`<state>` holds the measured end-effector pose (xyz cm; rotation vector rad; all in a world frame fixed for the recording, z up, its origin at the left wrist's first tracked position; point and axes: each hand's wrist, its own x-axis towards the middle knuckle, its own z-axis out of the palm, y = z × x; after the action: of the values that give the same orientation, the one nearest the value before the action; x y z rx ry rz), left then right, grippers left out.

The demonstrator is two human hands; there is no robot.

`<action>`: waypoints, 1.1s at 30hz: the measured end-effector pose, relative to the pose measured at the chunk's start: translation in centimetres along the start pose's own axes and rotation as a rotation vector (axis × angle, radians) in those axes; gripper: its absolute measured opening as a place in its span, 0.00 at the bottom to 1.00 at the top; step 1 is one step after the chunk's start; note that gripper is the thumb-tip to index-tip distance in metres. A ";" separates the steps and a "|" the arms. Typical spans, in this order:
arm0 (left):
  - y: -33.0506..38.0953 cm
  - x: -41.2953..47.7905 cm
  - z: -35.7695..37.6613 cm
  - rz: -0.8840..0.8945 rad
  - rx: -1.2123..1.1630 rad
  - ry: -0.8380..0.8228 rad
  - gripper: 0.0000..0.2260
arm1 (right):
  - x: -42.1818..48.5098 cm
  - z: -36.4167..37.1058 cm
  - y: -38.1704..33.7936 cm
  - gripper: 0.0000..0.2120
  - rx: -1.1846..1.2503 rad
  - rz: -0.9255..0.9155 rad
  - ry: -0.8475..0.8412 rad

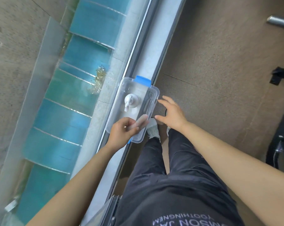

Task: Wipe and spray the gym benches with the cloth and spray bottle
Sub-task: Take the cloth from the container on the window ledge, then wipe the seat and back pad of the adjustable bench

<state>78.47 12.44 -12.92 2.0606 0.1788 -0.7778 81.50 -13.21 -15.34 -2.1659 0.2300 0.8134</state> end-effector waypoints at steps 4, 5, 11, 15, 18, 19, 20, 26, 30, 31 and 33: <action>5.1 -2.8 -0.3 0.126 -0.087 -0.093 0.05 | -6.0 -1.0 -1.7 0.27 0.385 0.068 -0.088; 6.4 -3.3 -0.2 0.154 -0.114 -0.128 0.06 | -7.6 -1.0 -1.8 0.24 0.470 0.056 -0.107; 12.9 -4.7 2.1 0.259 -0.147 -0.189 0.09 | -15.2 -3.5 -1.2 0.10 0.835 0.120 0.162; 16.3 -4.9 5.6 0.269 -0.092 -0.172 0.10 | -19.6 -6.5 1.8 0.06 0.891 0.164 0.460; 19.2 -5.7 9.6 0.317 0.073 -0.156 0.08 | -23.3 -9.0 4.6 0.07 0.889 0.096 0.608; 20.2 -6.1 11.1 0.345 0.145 -0.151 0.07 | -24.7 -9.8 5.7 0.08 0.868 0.069 0.656; 21.1 -6.4 12.7 0.387 0.215 -0.156 0.06 | -26.1 -10.7 6.8 0.09 0.836 0.040 0.689; 29.0 -10.3 24.6 0.846 0.463 -0.446 0.21 | -35.3 -14.6 15.3 0.08 0.614 -0.003 0.760; 32.9 -13.4 34.2 1.022 0.562 -0.609 0.13 | -41.7 -16.1 21.9 0.07 0.546 0.017 0.841; 33.5 -13.9 36.5 1.033 0.574 -0.623 0.10 | -43.2 -16.4 23.5 0.08 0.551 0.023 0.859; 34.5 -14.8 40.6 1.064 0.598 -0.631 0.07 | -45.8 -17.0 26.6 0.08 0.595 0.046 0.900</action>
<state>62.00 -37.57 3.90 1.8968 -1.5202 -0.7592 43.11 -48.06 4.75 -1.8005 0.8521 -0.2572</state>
